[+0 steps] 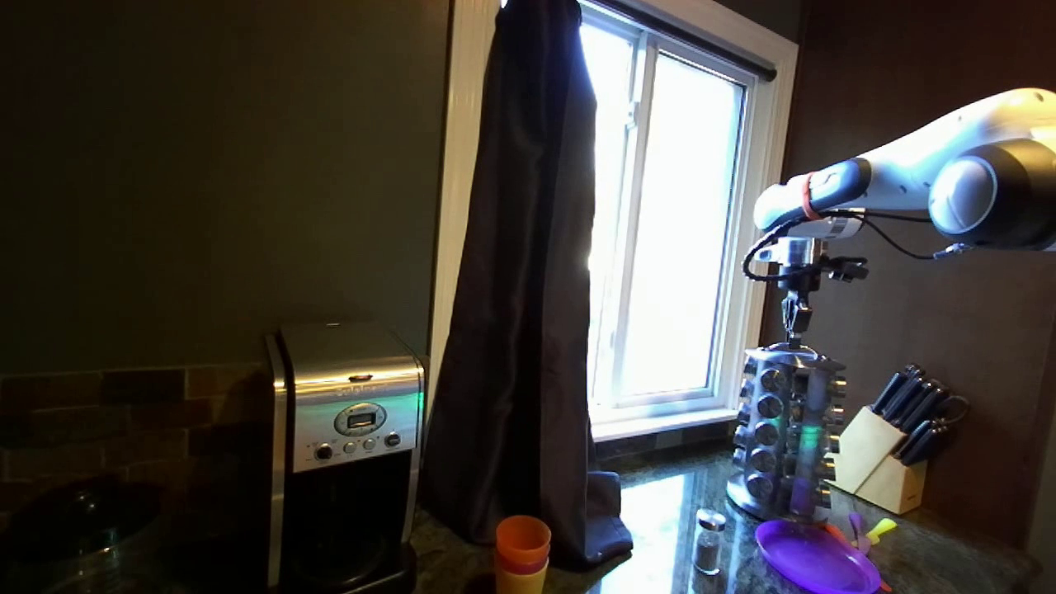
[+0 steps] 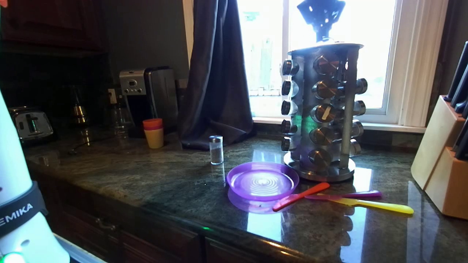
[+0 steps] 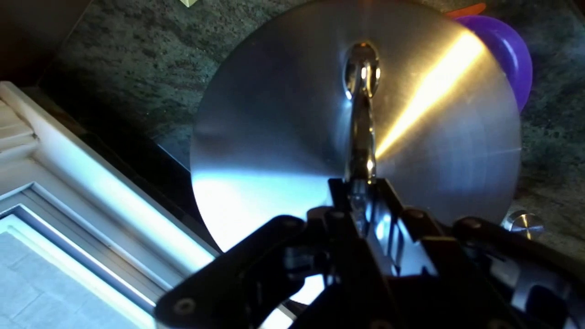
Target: Rotate the silver stand.
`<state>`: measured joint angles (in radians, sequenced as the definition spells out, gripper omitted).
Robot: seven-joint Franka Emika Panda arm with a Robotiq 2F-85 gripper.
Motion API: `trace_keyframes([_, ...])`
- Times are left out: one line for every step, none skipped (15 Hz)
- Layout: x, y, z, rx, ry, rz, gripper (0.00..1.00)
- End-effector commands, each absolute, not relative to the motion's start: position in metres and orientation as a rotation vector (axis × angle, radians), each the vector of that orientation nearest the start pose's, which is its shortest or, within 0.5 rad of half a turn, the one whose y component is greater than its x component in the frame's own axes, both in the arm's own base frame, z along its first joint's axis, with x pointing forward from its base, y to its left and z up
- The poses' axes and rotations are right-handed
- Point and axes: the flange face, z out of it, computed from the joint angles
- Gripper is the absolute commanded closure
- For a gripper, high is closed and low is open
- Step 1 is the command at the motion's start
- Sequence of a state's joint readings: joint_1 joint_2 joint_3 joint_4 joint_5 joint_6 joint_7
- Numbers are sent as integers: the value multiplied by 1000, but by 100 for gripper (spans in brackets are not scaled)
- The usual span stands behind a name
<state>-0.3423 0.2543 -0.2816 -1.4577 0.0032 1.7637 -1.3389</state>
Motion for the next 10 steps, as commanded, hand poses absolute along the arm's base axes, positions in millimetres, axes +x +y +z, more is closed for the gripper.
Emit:
trace_keyframes([539, -359, 546, -3126, -996, 80, 95])
trace_keyframes([542, -356, 545, -3167, -929, 67, 95])
trace_keyframes([543, -353, 543, -3173, -844, 58, 95])
trace_keyframes([543, -350, 542, -3184, -764, 86, 95])
trace_keyframes([545, -348, 541, -3206, -676, 70, 95])
trace_keyframes([546, -348, 540, -3230, -588, 64, 95])
trace_keyframes([546, -347, 540, -3239, -493, 54, 95])
trace_keyframes([546, -346, 541, -3248, -396, 46, 95])
trace_keyframes([545, -344, 541, -3244, -303, 38, 95])
trace_keyframes([545, -344, 541, -3248, -211, 34, 95])
